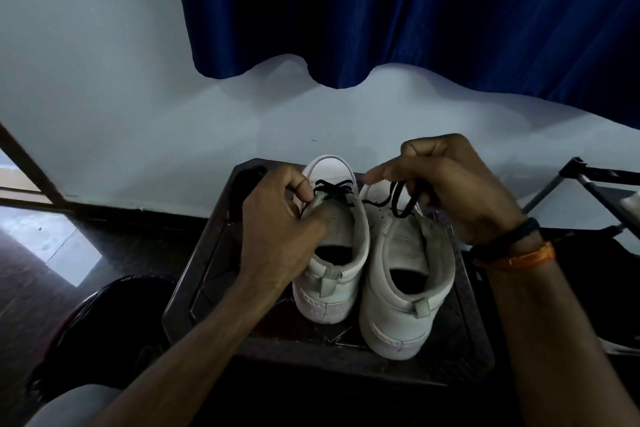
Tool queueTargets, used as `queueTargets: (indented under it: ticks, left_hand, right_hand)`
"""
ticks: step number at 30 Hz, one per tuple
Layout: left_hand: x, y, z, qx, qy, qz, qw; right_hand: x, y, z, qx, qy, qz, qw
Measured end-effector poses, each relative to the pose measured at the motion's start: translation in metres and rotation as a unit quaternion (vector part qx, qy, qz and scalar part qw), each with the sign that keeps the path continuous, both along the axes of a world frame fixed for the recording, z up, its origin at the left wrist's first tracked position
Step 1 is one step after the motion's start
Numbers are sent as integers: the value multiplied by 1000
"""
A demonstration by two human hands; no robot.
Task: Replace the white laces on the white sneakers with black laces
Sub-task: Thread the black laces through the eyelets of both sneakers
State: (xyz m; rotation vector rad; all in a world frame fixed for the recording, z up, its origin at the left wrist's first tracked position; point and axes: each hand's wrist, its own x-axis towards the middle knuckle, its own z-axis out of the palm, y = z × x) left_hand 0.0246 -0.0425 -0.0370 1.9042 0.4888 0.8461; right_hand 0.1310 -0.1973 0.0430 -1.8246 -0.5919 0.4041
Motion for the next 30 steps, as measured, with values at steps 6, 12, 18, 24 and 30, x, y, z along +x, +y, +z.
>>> queueTargets:
  ticks: [6, 12, 18, 24, 30]
  left_hand:
    - [-1, 0, 3, 15, 1, -4, 1000]
    - [-1, -1, 4, 18, -1, -19, 1000]
    - [-1, -1, 3, 10, 0, -11, 1000]
    - [-1, -2, 3, 4, -4, -14, 1000]
    - [-1, -3, 2, 1, -3, -9, 1000]
  right_hand:
    - [1, 2, -6, -98, -62, 9, 993]
    - [4, 4, -11, -252, -181, 92, 946]
    - [10, -2, -5, -271, -168, 22, 948]
    - [11, -2, -4, -251, -140, -4, 958]
    - [2, 0, 0, -107, -1, 108, 988]
